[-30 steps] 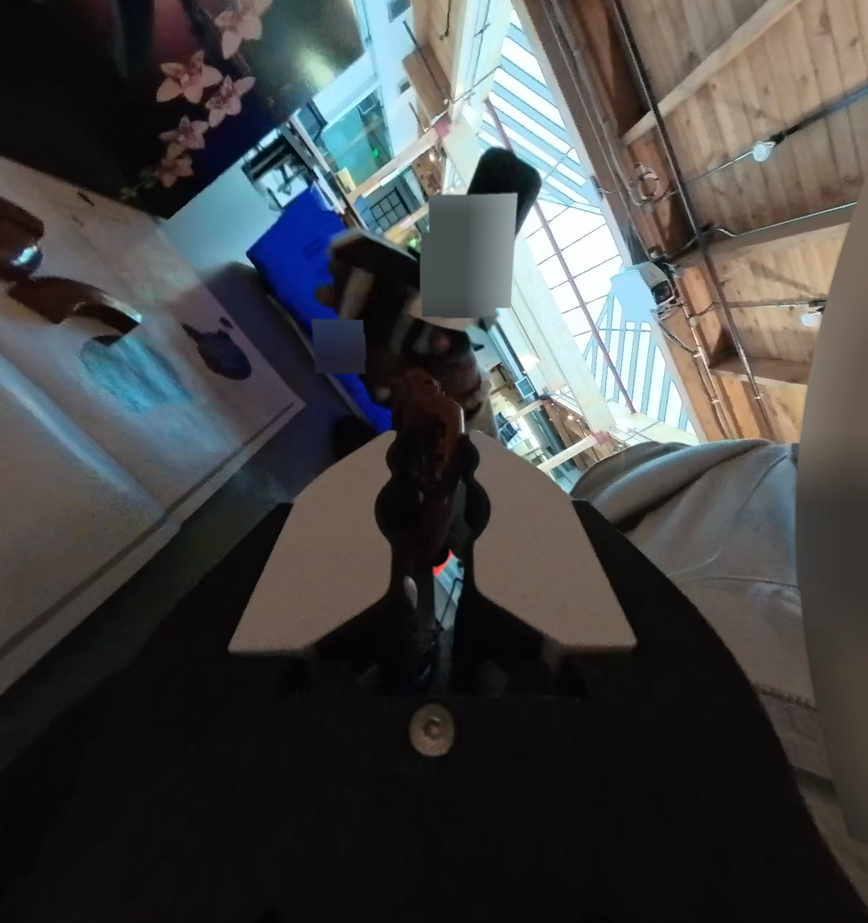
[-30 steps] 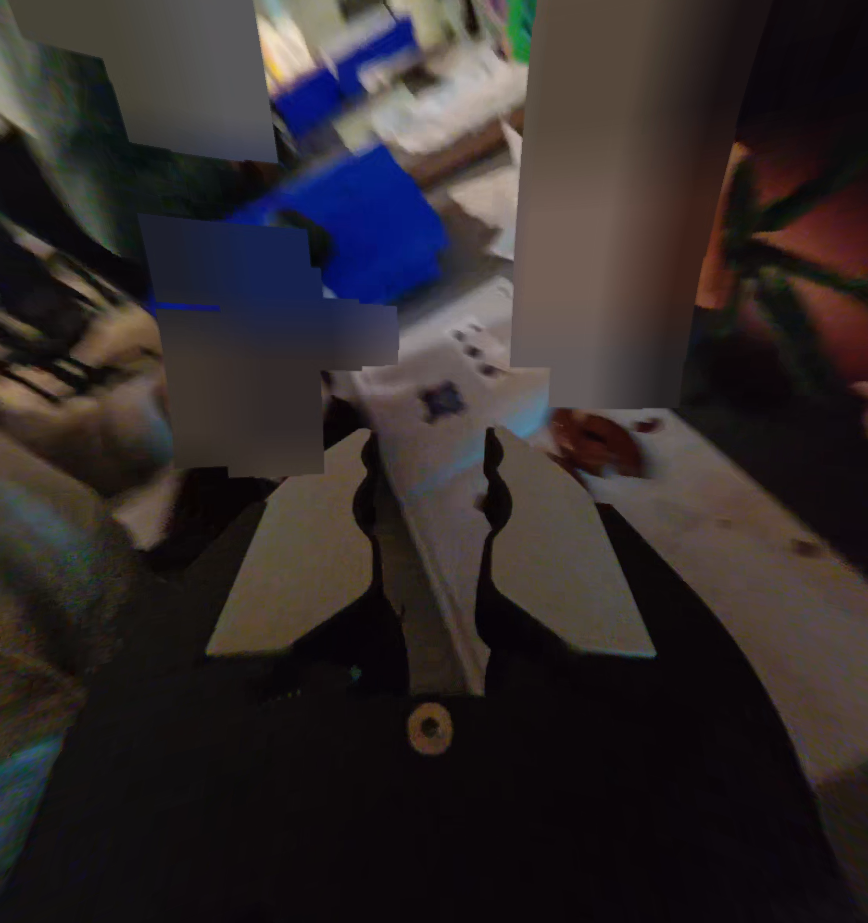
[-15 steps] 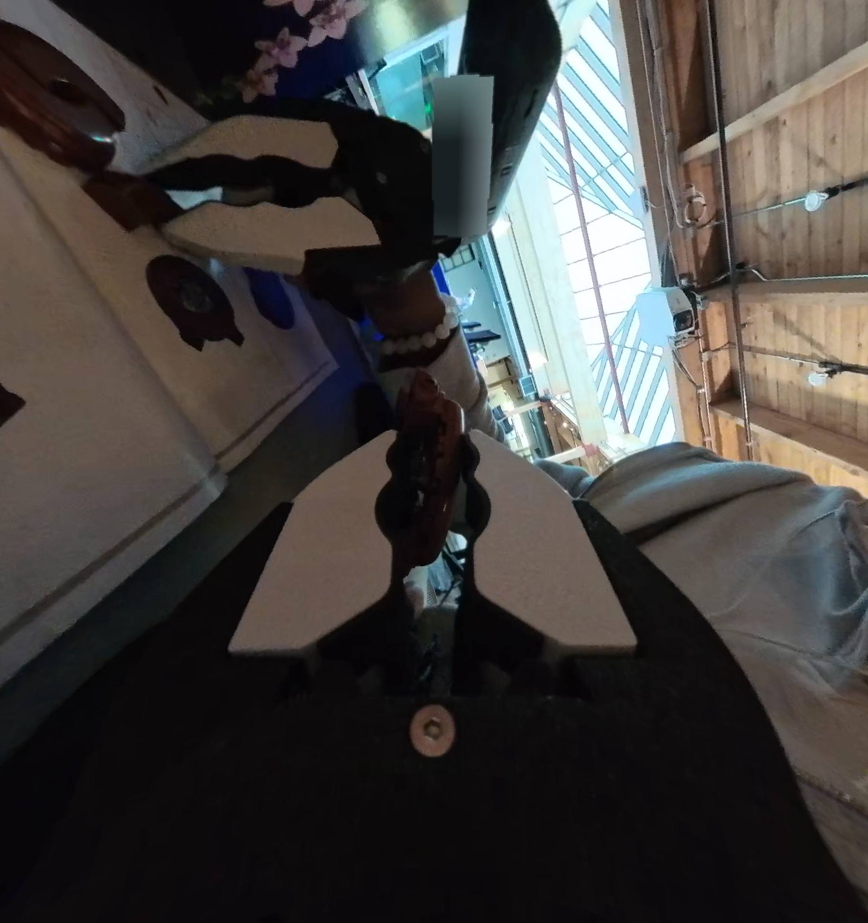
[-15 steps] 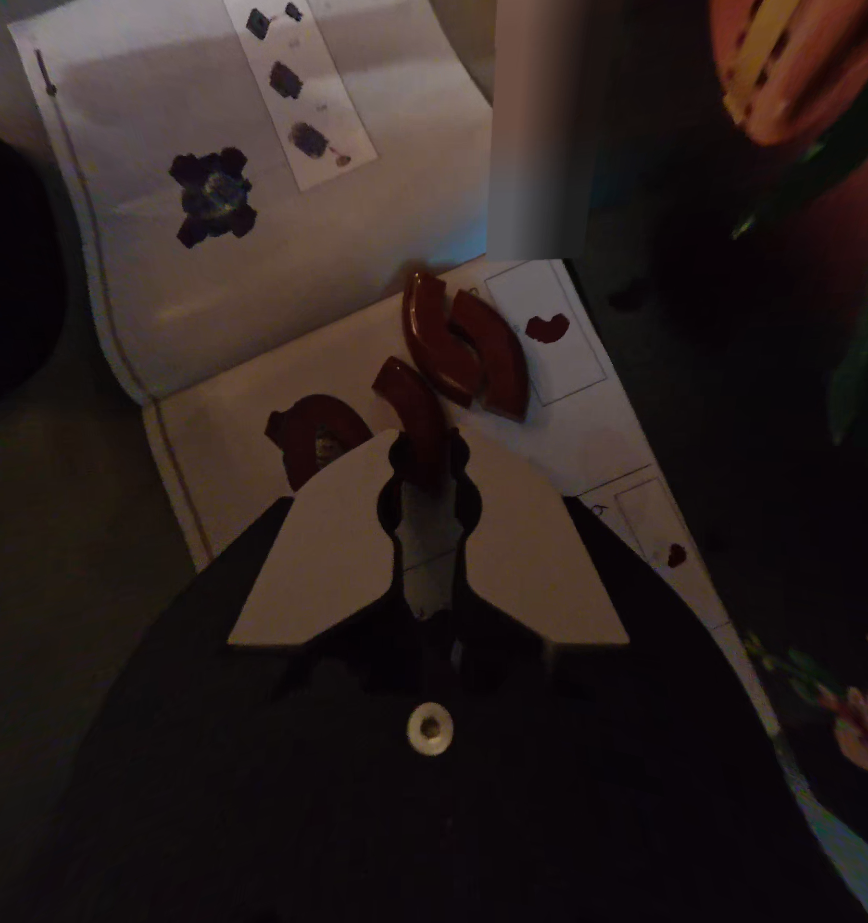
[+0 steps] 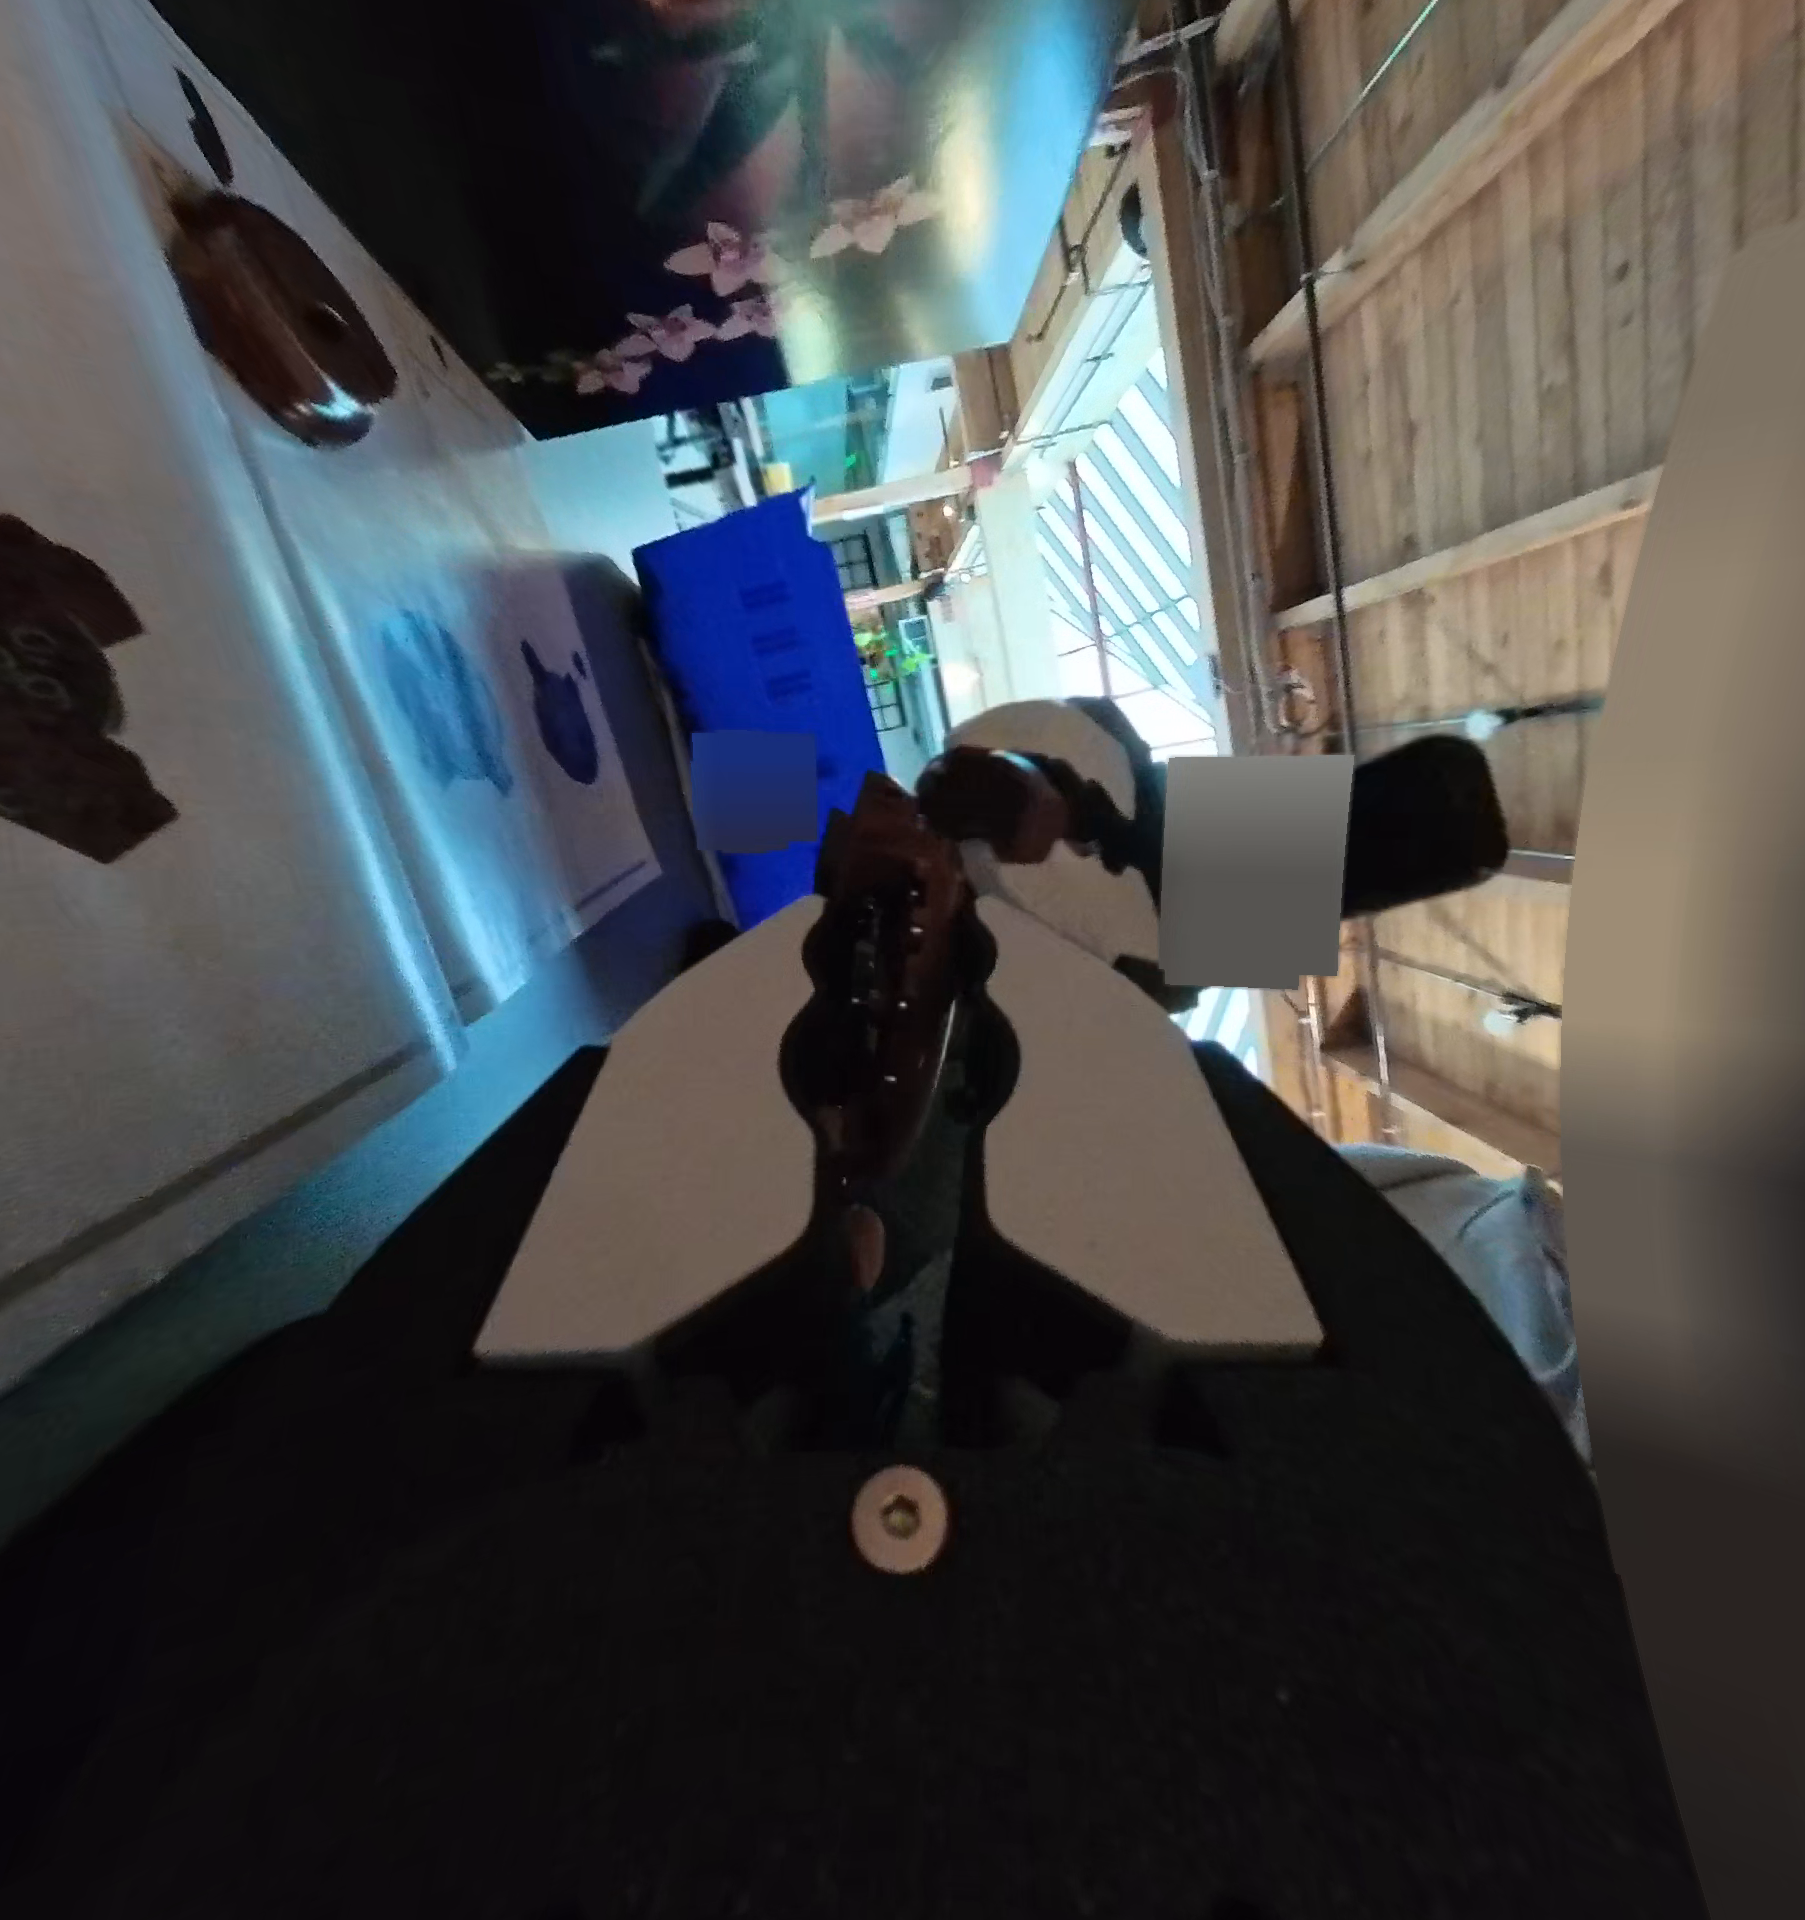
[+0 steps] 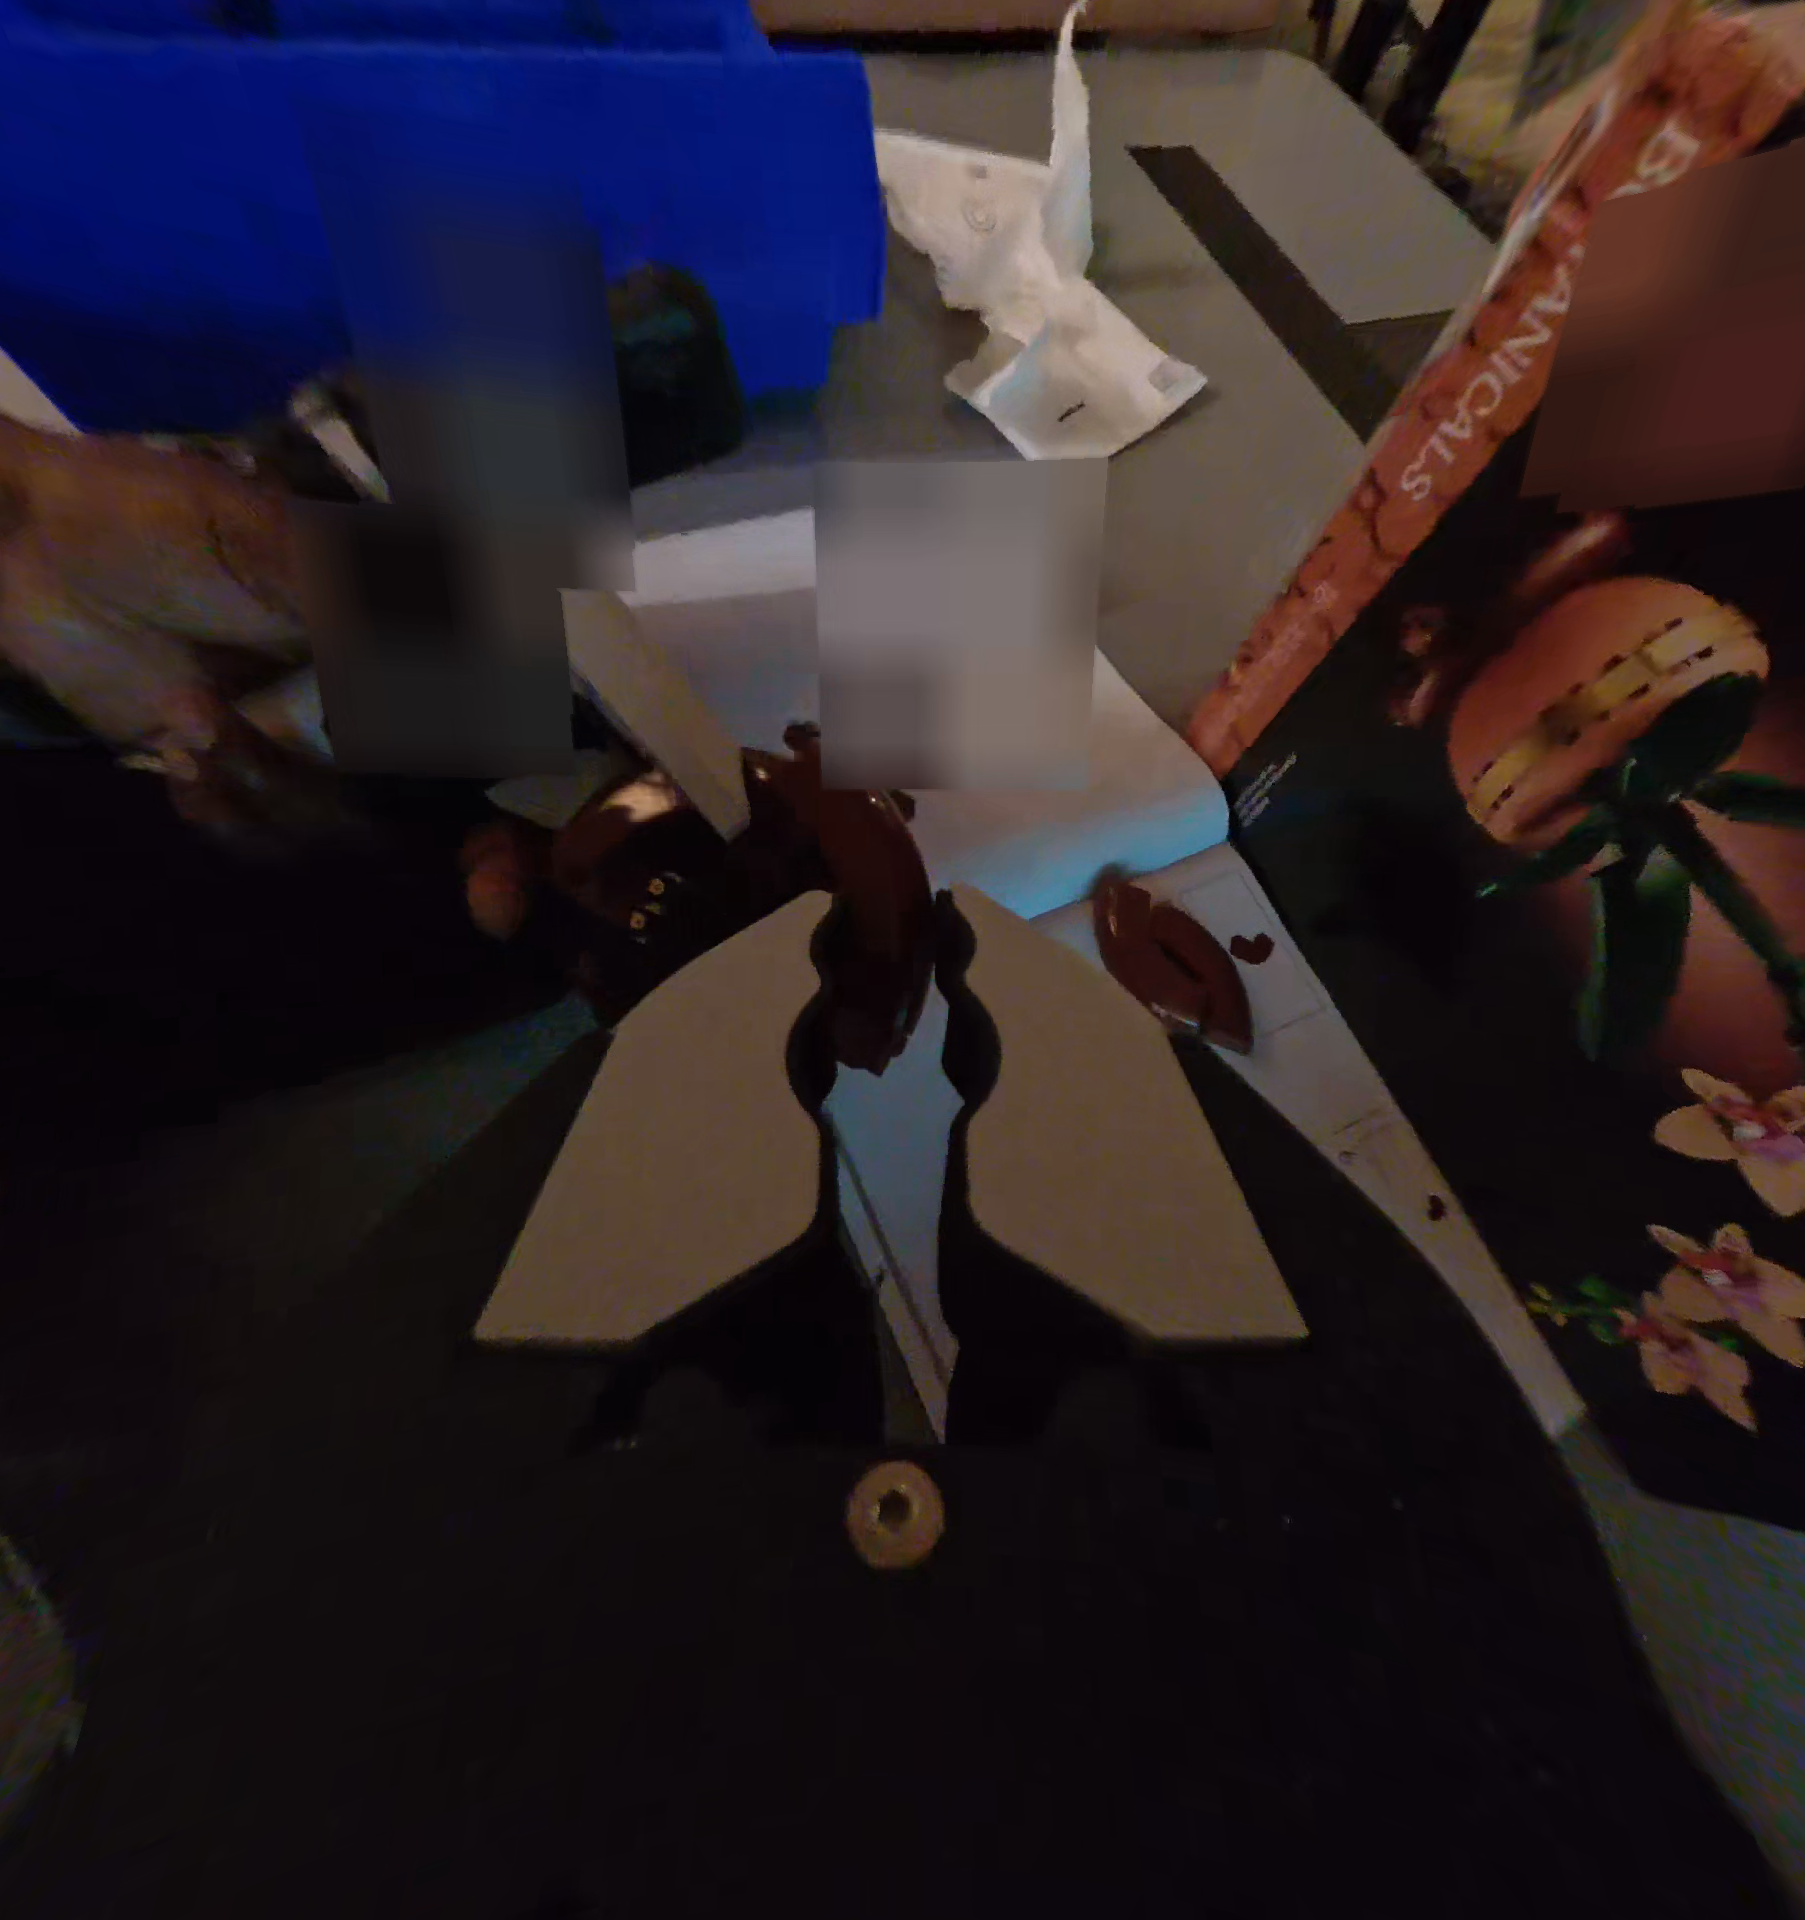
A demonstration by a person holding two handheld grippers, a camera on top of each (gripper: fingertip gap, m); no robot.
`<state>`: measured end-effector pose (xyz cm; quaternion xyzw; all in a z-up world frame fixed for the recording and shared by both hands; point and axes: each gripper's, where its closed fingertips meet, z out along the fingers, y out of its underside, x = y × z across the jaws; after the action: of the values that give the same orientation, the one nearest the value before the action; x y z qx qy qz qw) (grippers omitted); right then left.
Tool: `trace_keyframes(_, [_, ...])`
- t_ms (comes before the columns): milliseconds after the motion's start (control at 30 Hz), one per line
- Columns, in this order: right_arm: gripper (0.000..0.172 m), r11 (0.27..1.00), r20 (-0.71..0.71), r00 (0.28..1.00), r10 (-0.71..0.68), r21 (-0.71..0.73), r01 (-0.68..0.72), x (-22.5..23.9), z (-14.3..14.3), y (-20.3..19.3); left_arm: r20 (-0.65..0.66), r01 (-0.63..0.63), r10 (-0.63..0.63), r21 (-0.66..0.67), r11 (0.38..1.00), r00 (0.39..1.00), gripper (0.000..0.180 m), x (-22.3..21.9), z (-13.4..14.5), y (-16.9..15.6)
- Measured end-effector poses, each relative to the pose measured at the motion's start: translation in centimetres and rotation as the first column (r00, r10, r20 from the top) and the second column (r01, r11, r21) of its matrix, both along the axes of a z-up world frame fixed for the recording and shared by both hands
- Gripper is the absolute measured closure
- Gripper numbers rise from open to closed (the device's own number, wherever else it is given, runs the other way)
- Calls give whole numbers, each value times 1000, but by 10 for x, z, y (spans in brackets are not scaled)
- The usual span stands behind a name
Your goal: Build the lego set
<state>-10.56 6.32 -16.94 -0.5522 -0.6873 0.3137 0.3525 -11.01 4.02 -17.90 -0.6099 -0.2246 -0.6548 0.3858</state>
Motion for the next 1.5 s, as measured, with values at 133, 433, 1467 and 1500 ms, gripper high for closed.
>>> trace_keyframes(133, [158, 997, 33, 999, -9, 80, 6, 0, -7, -2, 25, -6, 6, -3, 1000, 1000, 160, -3, 0, -1])
trace_keyframes(433, [158, 975, 93, 995, -36, 222, 15, -3, -7, -3, 19, 5, -5, -12, 1000, 1000, 160, 0, -1, 0])
trace_keyframes(1467, [153, 993, 181, 983, -29, 117, 7, -5, -11, -5, 92, 33, -32, -15, 999, 995, 160, -3, 0, -1])
trace_keyframes(1500, [153, 993, 187, 982, -39, 115, 17, -5, -12, -5, 94, 34, -32, -18, 999, 995, 160, -3, 0, -1])
